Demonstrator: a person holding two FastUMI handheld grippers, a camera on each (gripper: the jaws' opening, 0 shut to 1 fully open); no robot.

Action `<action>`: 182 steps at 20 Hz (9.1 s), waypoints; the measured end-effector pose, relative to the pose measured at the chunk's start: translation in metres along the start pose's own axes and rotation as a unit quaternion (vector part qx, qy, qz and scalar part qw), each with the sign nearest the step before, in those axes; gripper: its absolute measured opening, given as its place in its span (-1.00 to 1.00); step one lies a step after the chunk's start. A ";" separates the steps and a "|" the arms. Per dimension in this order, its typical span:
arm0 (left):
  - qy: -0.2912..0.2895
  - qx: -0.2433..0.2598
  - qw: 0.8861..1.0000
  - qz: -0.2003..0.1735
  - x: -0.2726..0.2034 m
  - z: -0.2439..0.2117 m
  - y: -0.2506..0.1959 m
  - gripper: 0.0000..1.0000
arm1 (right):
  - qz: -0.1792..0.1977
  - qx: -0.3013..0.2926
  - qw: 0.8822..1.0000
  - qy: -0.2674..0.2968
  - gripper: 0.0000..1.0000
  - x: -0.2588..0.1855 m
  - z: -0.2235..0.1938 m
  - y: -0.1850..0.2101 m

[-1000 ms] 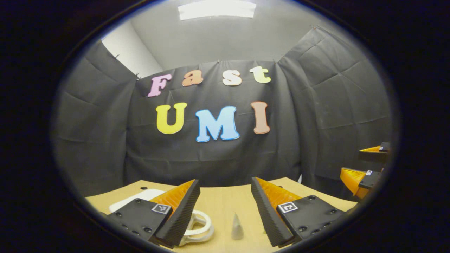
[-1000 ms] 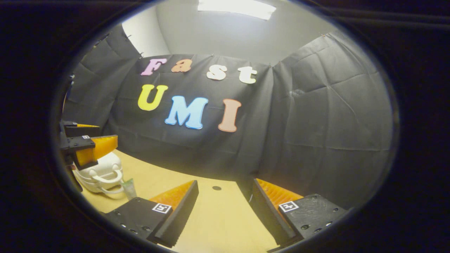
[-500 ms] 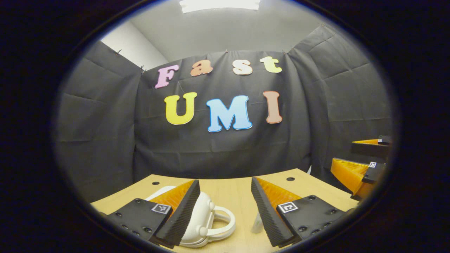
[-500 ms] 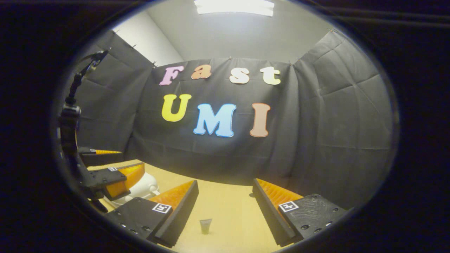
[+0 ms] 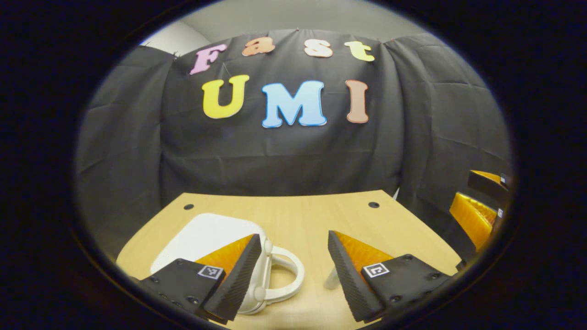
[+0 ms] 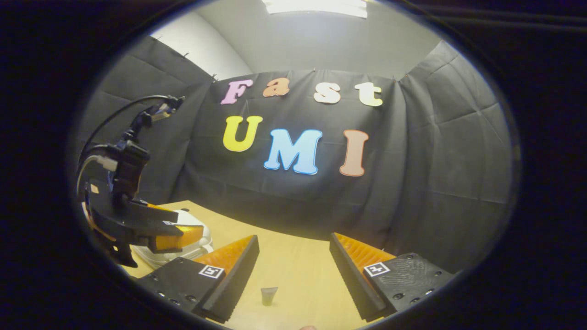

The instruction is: First open the suitcase, pack the skin care products into it, and then close the suitcase.

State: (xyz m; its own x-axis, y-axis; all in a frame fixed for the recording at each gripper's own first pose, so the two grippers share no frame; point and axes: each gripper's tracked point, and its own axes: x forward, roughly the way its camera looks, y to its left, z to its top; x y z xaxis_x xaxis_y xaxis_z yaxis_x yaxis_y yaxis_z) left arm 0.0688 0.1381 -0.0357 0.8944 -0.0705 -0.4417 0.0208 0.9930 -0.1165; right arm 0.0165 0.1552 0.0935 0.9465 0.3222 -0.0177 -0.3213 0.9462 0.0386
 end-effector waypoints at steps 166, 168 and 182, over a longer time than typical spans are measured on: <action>0.163 -0.083 0.981 -0.071 0.028 -0.078 0.062 -0.19 | 0.048 0.125 0.945 0.299 0.34 0.067 -0.259 0.067; 0.179 -0.082 0.979 -0.054 0.023 -0.087 0.097 -0.18 | 0.034 0.129 0.944 0.302 -0.05 0.068 -0.260 0.068; 0.320 -0.031 0.947 -0.015 0.073 -0.170 0.221 -0.08 | -0.013 0.226 0.925 0.304 -0.51 -0.013 -0.170 0.149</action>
State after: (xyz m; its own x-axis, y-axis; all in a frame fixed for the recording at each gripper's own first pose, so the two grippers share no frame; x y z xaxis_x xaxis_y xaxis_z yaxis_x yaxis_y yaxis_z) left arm 0.0623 0.3366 -0.2451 0.4396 -0.1609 -0.8837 -0.0016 0.9837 -0.1799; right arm -0.0490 0.2971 -0.0707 0.7183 0.3863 -0.5786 -0.1232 0.8892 0.4407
